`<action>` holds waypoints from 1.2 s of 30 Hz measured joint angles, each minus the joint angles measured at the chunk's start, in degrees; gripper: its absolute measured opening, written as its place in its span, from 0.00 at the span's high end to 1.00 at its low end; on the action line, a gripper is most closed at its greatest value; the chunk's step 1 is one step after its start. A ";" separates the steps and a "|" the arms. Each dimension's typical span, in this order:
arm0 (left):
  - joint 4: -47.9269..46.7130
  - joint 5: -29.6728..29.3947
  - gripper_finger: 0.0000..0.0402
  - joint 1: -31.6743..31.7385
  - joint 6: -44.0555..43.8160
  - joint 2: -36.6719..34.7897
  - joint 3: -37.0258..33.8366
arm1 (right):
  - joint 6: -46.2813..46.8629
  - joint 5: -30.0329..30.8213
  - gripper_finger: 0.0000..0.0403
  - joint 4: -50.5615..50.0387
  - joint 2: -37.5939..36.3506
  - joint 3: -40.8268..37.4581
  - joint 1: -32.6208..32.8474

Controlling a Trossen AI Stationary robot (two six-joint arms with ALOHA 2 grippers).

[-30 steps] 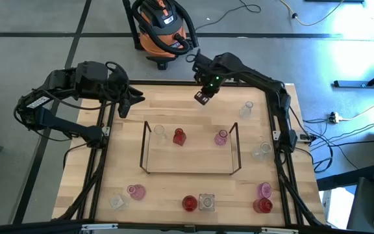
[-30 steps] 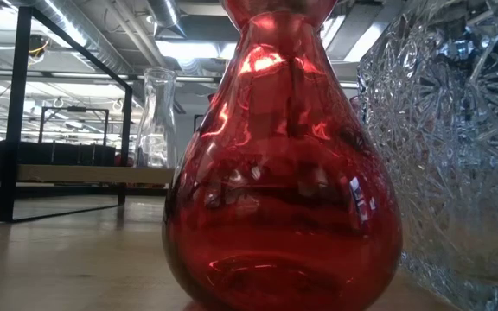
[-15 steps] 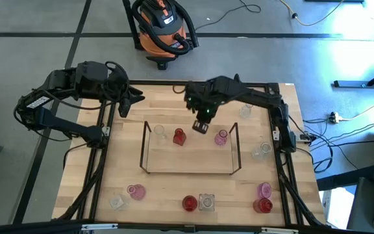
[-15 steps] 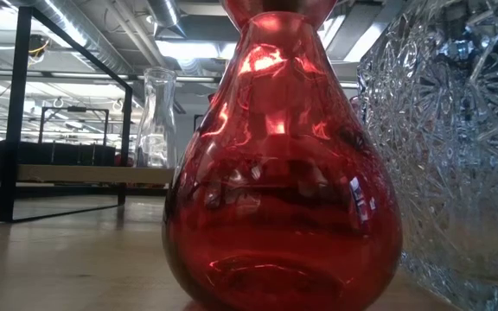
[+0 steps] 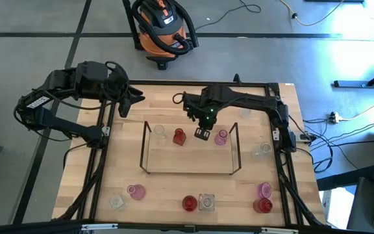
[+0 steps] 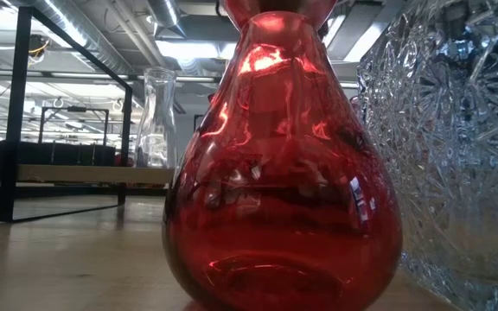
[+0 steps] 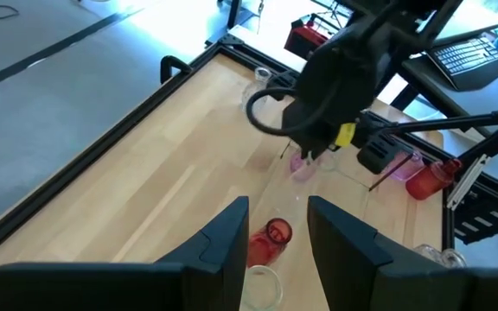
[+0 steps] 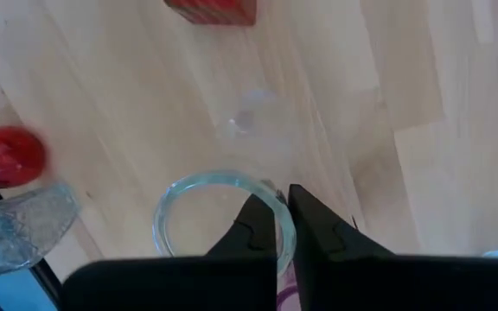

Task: Sort vases onto shelf
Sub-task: Put the transparent flower vase on the shelf

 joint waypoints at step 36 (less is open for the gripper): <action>-0.02 0.01 0.72 0.01 0.00 0.00 0.00 | -2.88 -1.61 0.95 2.94 0.00 -1.57 -0.09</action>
